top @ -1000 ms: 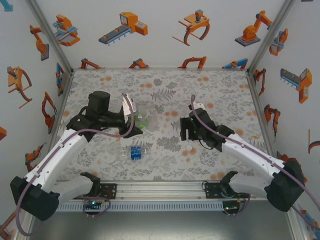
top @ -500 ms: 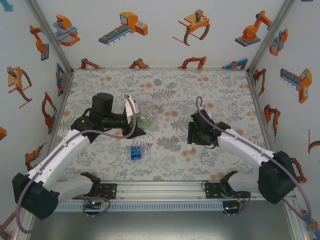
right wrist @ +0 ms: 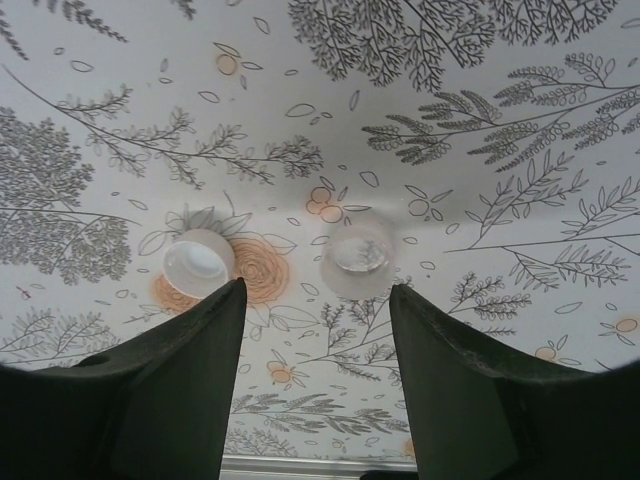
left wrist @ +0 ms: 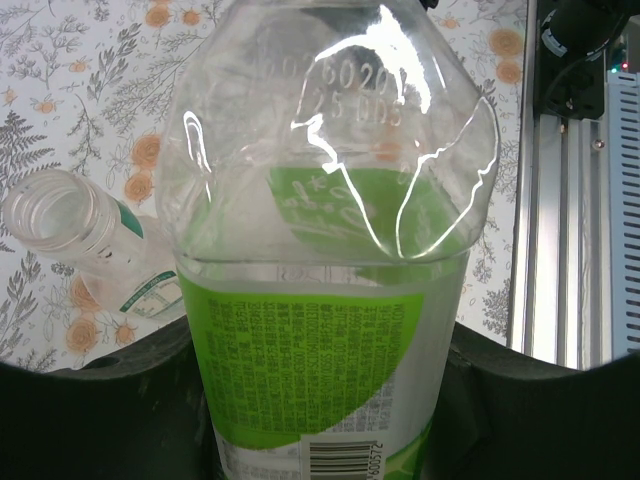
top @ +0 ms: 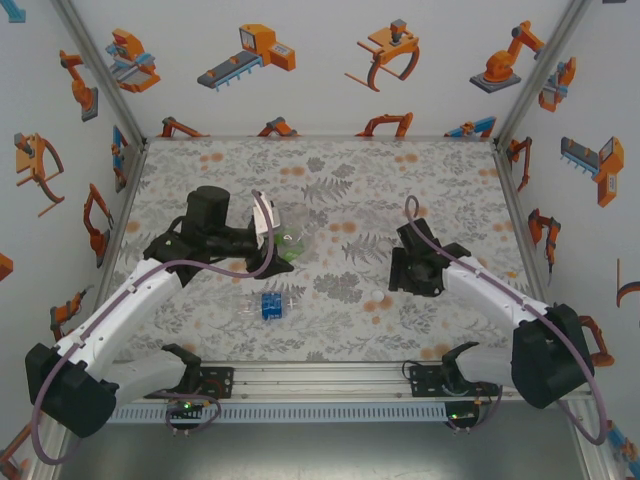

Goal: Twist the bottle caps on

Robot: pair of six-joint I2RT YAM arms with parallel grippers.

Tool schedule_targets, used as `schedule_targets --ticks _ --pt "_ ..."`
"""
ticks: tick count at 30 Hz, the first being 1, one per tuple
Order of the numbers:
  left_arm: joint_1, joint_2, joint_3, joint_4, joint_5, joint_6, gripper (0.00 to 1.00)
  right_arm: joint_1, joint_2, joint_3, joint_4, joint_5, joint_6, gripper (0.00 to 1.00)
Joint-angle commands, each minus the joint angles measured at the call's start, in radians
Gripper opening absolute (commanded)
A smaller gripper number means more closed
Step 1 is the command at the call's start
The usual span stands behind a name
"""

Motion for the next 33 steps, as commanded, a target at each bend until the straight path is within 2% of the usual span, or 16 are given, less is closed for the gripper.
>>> schedule_targets --ticks 1,11,33 --pt "-0.004 0.001 0.014 0.008 0.023 -0.004 0.0 -0.023 -0.003 -0.012 -0.019 0.001 -0.028 0.54" --pt "-0.009 0.002 0.017 0.003 0.023 -0.004 0.0 -0.037 0.006 -0.024 0.011 -0.027 -0.032 0.47" --pt "-0.011 0.005 0.024 -0.008 0.022 -0.001 0.0 -0.042 0.053 -0.046 0.047 -0.027 -0.04 0.45"
